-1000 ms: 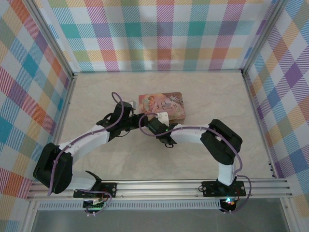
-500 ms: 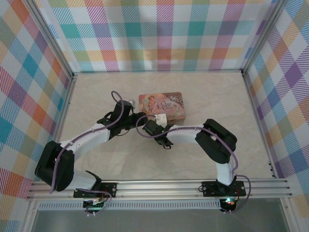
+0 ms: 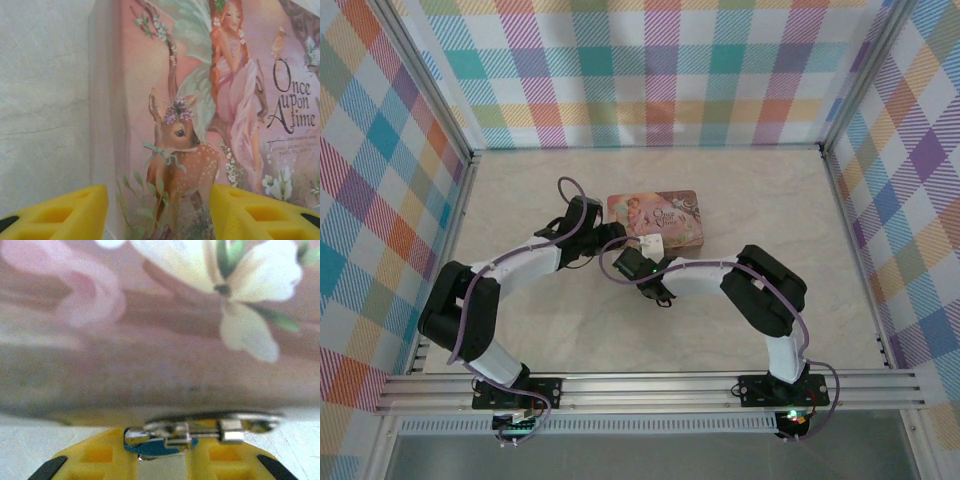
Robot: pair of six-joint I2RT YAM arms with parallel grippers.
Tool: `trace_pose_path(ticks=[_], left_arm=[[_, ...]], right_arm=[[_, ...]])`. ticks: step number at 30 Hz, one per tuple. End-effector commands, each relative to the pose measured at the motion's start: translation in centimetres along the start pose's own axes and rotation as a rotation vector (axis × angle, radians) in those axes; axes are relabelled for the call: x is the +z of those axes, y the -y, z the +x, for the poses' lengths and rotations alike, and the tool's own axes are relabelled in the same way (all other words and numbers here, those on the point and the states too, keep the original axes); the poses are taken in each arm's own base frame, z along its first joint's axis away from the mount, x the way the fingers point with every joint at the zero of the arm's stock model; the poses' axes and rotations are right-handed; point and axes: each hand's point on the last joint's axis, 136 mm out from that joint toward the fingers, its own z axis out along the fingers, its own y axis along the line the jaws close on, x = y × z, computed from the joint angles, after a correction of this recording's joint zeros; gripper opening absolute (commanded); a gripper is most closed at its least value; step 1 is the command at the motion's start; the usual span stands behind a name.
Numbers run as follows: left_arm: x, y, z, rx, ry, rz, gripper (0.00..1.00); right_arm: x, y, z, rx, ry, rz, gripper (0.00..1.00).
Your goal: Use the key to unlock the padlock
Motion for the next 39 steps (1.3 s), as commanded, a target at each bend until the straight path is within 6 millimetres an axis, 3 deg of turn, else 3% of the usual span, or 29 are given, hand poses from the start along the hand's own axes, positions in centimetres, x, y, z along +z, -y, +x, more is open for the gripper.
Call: trace_pose_path(ticks=[1, 7, 13, 16, 22, 30, 39], left_arm=[[0.1, 0.0, -1.3, -0.005, 0.021, 0.002, 0.55], [0.5, -0.4, -1.6, 0.003, 0.013, -0.012, 0.55], [1.0, -0.8, -1.4, 0.005, -0.005, -0.016, 0.55], [1.1, -0.9, -1.2, 0.005, -0.011, -0.012, 0.55], [1.0, -0.7, -1.0, 0.002, -0.016, 0.001, 0.54], [0.6, -0.7, -1.2, 0.010, -0.010, -0.004, 0.54], [0.6, -0.8, -1.1, 0.002, -0.009, -0.003, 0.54]], right_arm=[[-0.8, -0.7, 0.7, -0.026, -0.018, -0.086, 0.17], [-2.7, -2.2, 1.1, -0.105, -0.065, -0.288, 0.16], [-4.1, -2.2, 1.0, -0.051, -0.179, -0.518, 0.18], [-4.1, -1.8, 0.9, 0.000, -0.227, -0.582, 0.24], [-4.0, 0.1, 0.5, 0.045, -0.185, -0.481, 0.45], [-4.7, 3.7, -0.1, 0.101, -0.092, -0.226, 0.49], [-5.3, 1.4, 0.5, 0.135, -0.060, -0.196, 0.45]])
